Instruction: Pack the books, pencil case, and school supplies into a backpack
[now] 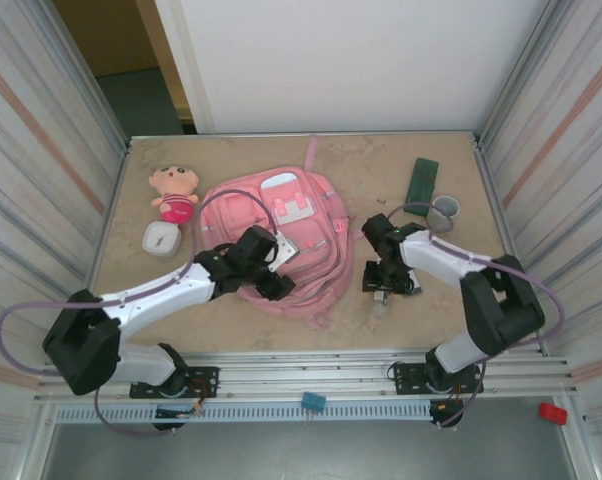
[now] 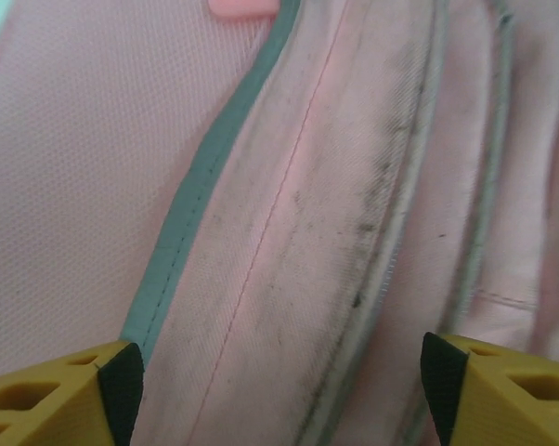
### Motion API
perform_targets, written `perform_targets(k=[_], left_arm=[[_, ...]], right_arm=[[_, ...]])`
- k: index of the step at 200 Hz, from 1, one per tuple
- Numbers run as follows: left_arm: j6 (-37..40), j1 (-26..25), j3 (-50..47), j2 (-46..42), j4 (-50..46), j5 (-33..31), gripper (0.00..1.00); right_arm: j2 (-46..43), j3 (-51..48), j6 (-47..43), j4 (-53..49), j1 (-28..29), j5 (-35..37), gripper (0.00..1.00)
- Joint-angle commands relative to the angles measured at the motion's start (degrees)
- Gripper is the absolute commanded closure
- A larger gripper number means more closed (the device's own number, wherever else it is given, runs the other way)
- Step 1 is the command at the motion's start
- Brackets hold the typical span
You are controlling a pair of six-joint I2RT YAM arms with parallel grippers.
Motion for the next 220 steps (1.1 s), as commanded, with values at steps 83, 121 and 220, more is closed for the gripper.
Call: perform_targets(k=[83, 121, 220], left_arm=[[3.76, -0.47, 7.11, 0.38, 6.2, -1.34, 1.0], [1.45, -0.47, 8.58, -6.43, 7.27, 0.54, 1.0], [-8.4, 1.28, 11.64, -10.17, 14.04, 5.64, 1.0]], right_arm=[[-24.18, -6.72, 1.47, 3.59, -9.04, -13.32, 0.52], [-28.01, -6.56, 3.7, 4.74, -9.14, -19.44, 0.51], [-22.64, -13.07, 30.96, 43.85, 8.0, -20.74, 0.47]])
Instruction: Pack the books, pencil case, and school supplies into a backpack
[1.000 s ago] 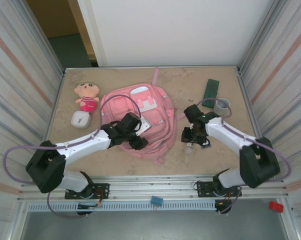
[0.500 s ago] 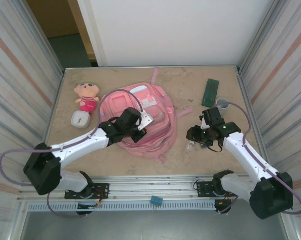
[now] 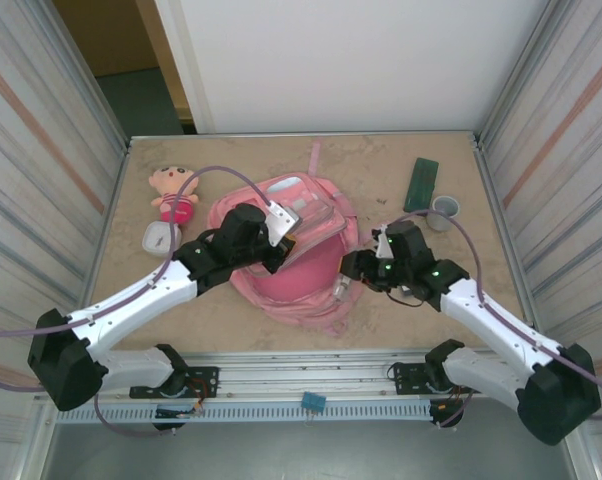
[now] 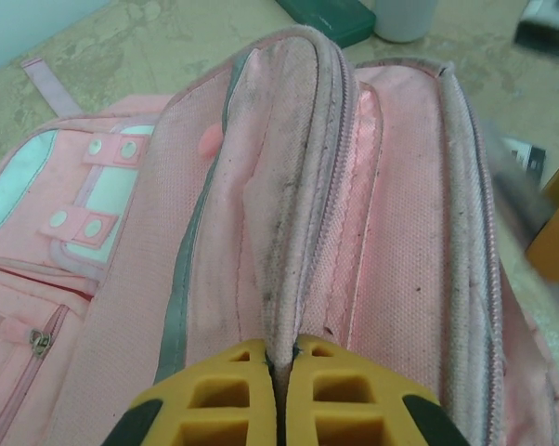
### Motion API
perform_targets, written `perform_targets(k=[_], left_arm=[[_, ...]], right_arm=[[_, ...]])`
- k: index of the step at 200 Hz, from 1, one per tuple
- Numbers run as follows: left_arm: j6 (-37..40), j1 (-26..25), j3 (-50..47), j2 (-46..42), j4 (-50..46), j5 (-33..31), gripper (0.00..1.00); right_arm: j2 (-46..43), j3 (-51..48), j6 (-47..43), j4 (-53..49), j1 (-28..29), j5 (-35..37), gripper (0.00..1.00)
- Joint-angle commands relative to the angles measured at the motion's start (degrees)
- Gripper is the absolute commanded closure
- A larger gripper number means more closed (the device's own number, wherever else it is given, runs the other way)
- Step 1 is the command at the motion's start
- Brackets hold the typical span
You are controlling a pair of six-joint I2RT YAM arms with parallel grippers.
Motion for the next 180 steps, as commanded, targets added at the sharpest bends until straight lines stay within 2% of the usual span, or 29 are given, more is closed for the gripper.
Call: perform_targets(k=[1, 19, 30, 40, 62, 84, 109, 158, 180], left_arm=[[-4.03, 1.02, 3.73, -2.51, 8.85, 2.58, 1.0], [-5.35, 1.51, 3.15, -3.23, 9.73, 2.92, 1.0], [-5.77, 1.76, 2.58, -3.94, 10.43, 3.1, 1.0], [-6.23, 1.9, 2.12, -4.53, 10.51, 2.8, 1.0], [-6.57, 2.34, 0.9, -6.17, 10.07, 1.49, 1.0], [-7.73, 3.54, -1.24, -7.75, 11.1, 1.26, 1.0], [-8.87, 4.41, -2.4, -8.12, 11.82, 2.11, 1.0], [-10.62, 4.52, -2.54, -7.21, 12.97, 4.18, 1.0], [-11.03, 4.58, -2.52, -7.38, 13.44, 4.85, 1.0]], right_arm=[[3.83, -0.48, 10.28, 15.66, 3.3, 2.21, 0.46], [8.35, -1.79, 15.99, 25.5, 5.29, 2.88, 0.4], [10.45, -1.6, 16.58, 28.63, 5.22, 2.48, 0.27], [10.87, -1.72, 16.36, 28.61, 5.08, 3.53, 0.2], [9.11, -2.29, 15.45, 24.14, 5.09, 5.21, 0.18], [6.98, -4.3, 15.86, 21.11, 6.47, 6.41, 0.21], [8.28, -6.93, 18.97, 24.78, 11.18, 8.5, 0.32], [23.1, -3.27, 22.98, 39.16, 17.78, 10.65, 0.48], [30.23, 0.58, 22.72, 40.84, 18.75, 11.37, 0.53]])
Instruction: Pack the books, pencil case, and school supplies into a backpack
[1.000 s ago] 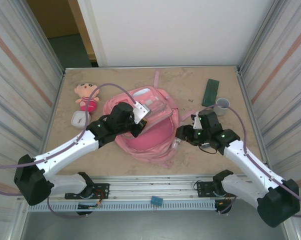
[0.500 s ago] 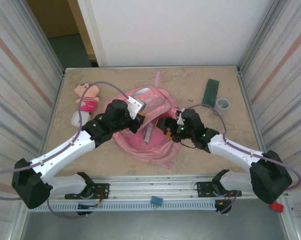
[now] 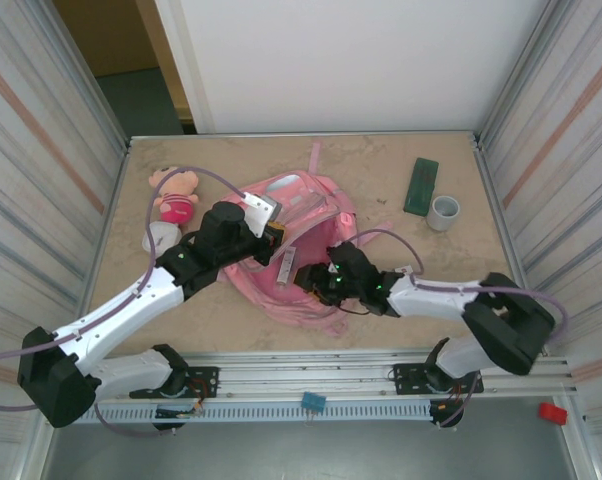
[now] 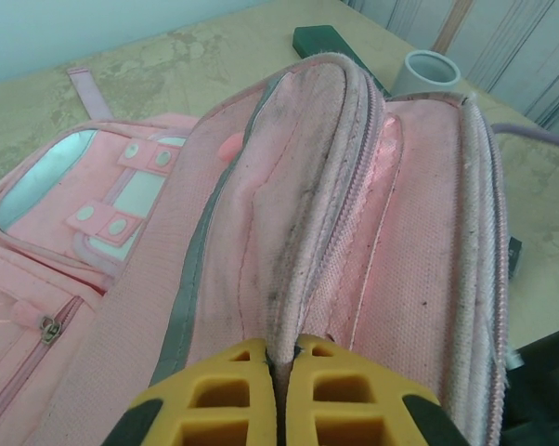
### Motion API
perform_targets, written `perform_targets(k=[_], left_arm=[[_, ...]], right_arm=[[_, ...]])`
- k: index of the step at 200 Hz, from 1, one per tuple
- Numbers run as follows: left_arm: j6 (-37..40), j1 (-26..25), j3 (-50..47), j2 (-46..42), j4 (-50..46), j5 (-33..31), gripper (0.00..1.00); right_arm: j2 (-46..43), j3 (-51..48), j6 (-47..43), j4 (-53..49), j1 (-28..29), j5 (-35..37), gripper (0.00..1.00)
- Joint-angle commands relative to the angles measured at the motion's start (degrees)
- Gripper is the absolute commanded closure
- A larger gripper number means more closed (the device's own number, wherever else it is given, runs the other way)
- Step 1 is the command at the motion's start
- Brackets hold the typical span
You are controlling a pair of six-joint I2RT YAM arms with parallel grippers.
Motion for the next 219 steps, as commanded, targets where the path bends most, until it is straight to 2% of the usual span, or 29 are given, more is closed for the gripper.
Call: perform_targets(k=[1, 13, 44, 62, 98, 137, 167, 196, 219], left_arm=[[-1.89, 0.28, 0.97, -1.98, 8.81, 2.29, 1.0], [-1.91, 0.3, 0.96, -2.11, 9.14, 2.72, 1.0], [-1.84, 0.5, 1.05, -2.36, 8.91, 3.18, 1.0], [-1.66, 0.5, 0.96, -2.75, 8.97, 2.85, 1.0], [-1.32, 0.77, 0.57, -3.2, 8.75, 1.4, 1.0], [-1.56, 1.55, -0.29, -3.59, 8.28, -0.67, 1.0], [-1.82, 2.03, -1.37, -4.2, 7.15, -1.86, 1.0], [-2.83, 2.34, -3.38, -5.39, 6.34, -2.34, 1.0], [-3.56, 2.56, -4.78, -6.54, 6.07, -2.54, 1.0]], right_arm=[[5.95, 4.81, 1.28, 5.78, 1.03, 2.42, 0.54], [9.86, 7.98, 0.76, 4.47, 1.42, 2.71, 0.57], [19.04, 13.97, 0.87, 13.61, 1.93, 1.02, 0.71], [21.97, 17.7, -0.46, 14.59, 2.03, 1.52, 0.74], [24.52, 21.11, -2.1, 15.64, 0.12, 2.11, 0.71], [17.72, 13.54, -2.54, 14.21, -0.36, 2.93, 0.63], [6.61, 6.82, -5.41, 4.71, 0.3, 6.48, 0.6], [-5.53, 7.46, -13.49, -16.14, 0.02, 10.53, 0.54], [-10.62, 12.31, -21.32, -33.16, -3.22, 10.36, 0.49]])
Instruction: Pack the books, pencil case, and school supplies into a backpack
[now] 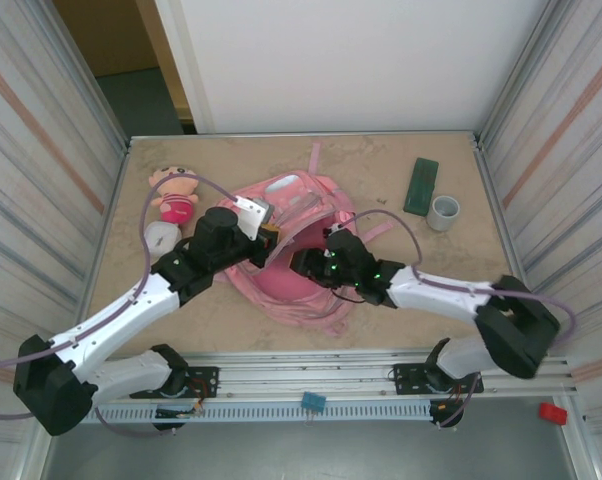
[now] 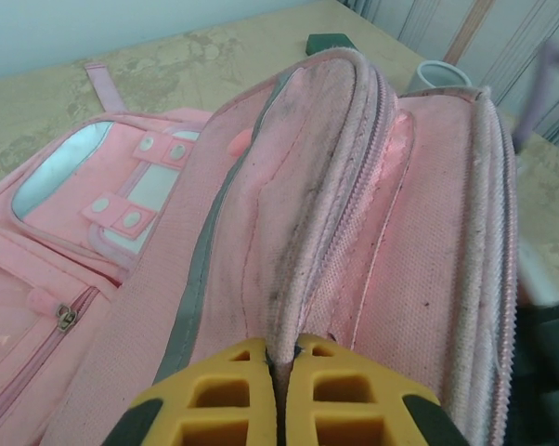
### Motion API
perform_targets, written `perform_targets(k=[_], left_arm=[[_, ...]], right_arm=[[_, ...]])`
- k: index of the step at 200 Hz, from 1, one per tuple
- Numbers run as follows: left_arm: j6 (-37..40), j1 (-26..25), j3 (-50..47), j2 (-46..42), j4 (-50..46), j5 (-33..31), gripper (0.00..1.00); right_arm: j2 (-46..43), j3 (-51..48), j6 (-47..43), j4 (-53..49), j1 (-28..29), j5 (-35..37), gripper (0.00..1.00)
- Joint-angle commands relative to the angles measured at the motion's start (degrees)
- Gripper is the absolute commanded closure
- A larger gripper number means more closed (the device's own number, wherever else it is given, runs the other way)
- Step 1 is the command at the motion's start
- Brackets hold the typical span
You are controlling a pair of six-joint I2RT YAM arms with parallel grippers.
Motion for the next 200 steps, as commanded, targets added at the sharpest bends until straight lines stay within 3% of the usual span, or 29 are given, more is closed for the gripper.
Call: perform_targets(k=[1, 31, 65, 109, 157, 200], left_arm=[[-1.86, 1.06, -0.72, -3.47, 3.89, -1.79, 1.0], [-2.21, 1.08, -1.22, -4.26, 3.38, -2.05, 1.0], [-2.49, 1.08, -0.89, -4.4, 3.31, -1.51, 1.0], [-3.25, 1.08, -0.18, -4.37, 3.04, 0.1, 1.0], [-4.89, 1.03, -0.49, -4.19, 4.68, 0.91, 1.0], [-4.38, 1.17, 0.05, -4.29, 3.36, 0.25, 1.0]], right_arm=[[-4.63, 4.86, -10.94, -22.58, -2.81, 2.8, 0.48], [-6.66, 10.74, -20.94, -37.58, -10.9, 1.35, 0.41], [-5.0, 15.96, -30.32, -45.27, -23.28, -1.44, 0.3], [8.24, 28.35, -41.14, -50.31, -36.26, 5.23, 0.25], [27.98, 44.26, -45.24, -49.59, -42.69, 8.56, 0.27], [39.47, 53.61, -45.61, -48.92, -45.76, 8.23, 0.27]])
